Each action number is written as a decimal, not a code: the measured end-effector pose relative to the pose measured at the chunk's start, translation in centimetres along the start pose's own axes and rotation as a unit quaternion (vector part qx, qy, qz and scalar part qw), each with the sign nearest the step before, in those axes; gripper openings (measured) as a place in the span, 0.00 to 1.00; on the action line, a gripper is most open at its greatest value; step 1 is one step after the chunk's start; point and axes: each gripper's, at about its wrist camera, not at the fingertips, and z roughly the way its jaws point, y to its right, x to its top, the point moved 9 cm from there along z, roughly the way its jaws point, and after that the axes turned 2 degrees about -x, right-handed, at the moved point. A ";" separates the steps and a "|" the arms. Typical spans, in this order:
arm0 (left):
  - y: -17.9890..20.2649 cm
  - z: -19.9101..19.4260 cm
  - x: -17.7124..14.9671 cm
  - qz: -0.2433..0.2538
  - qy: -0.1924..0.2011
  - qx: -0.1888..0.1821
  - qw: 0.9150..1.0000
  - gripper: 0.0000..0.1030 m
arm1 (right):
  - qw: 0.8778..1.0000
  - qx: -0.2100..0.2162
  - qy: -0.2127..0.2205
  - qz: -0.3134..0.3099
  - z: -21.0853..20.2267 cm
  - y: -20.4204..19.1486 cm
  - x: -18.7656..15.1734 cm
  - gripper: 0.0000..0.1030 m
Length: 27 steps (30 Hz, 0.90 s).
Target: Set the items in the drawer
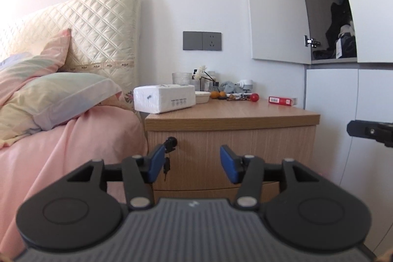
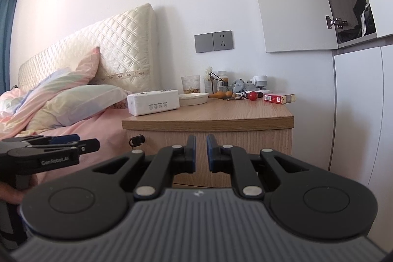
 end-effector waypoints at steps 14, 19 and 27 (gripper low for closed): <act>0.4 -2.7 -0.1 -0.013 0.023 -0.025 0.999 0.70 | 1.000 -0.013 0.008 0.024 0.1 0.6 -0.5 0.13; 0.4 -2.7 -0.3 -0.010 0.022 -0.024 0.999 0.80 | 1.000 -0.005 0.008 0.010 0.4 -0.6 -0.7 0.14; 0.4 -2.6 -0.5 -0.009 0.022 -0.020 1.000 0.92 | 1.000 -0.009 0.013 0.008 0.3 -1.0 -0.9 0.39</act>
